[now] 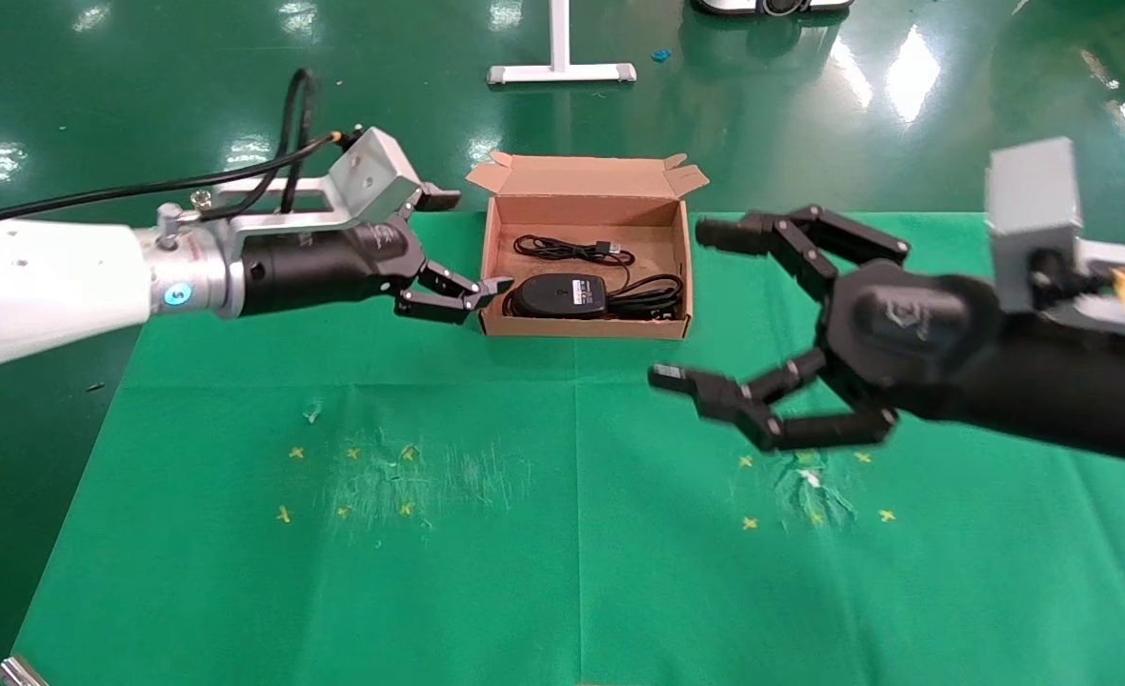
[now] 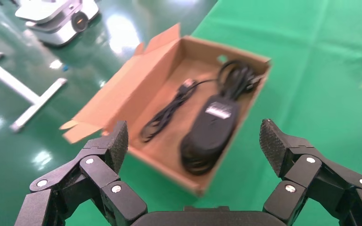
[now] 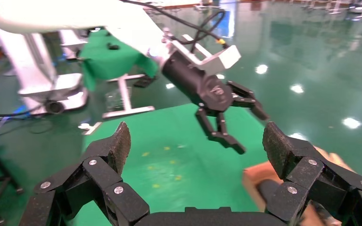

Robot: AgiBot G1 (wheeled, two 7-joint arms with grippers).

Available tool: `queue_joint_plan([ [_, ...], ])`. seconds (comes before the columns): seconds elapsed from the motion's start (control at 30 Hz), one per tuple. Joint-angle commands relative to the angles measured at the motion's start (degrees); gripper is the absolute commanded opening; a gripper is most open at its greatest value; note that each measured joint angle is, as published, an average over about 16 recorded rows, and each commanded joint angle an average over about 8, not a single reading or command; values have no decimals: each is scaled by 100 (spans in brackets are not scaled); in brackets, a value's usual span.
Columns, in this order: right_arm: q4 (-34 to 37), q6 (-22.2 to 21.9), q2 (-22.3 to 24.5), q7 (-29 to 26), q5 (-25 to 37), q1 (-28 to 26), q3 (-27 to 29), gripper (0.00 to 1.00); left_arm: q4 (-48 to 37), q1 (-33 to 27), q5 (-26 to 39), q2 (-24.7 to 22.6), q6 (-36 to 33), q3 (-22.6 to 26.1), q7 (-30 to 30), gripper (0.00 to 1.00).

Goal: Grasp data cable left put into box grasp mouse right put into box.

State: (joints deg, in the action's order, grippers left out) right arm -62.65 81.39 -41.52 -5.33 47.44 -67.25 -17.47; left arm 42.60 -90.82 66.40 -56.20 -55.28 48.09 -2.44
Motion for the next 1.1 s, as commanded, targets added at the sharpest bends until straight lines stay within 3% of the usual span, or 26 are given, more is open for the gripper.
queue_joint_plan([
  [0.03, -203, 80, 121, -101, -104, 106, 27, 100, 154, 145, -122, 105, -151, -159, -41, 100],
  [0.4, -1072, 424, 639, -531, -549, 558, 141, 100, 1001, 946, -793, 684, -983, -1037, -269, 100],
  [1.1, -1086, 430, 653, -535, -564, 563, 133, 100, 2620, 2474, -2075, 1791, -2573, -2712, -703, 100],
])
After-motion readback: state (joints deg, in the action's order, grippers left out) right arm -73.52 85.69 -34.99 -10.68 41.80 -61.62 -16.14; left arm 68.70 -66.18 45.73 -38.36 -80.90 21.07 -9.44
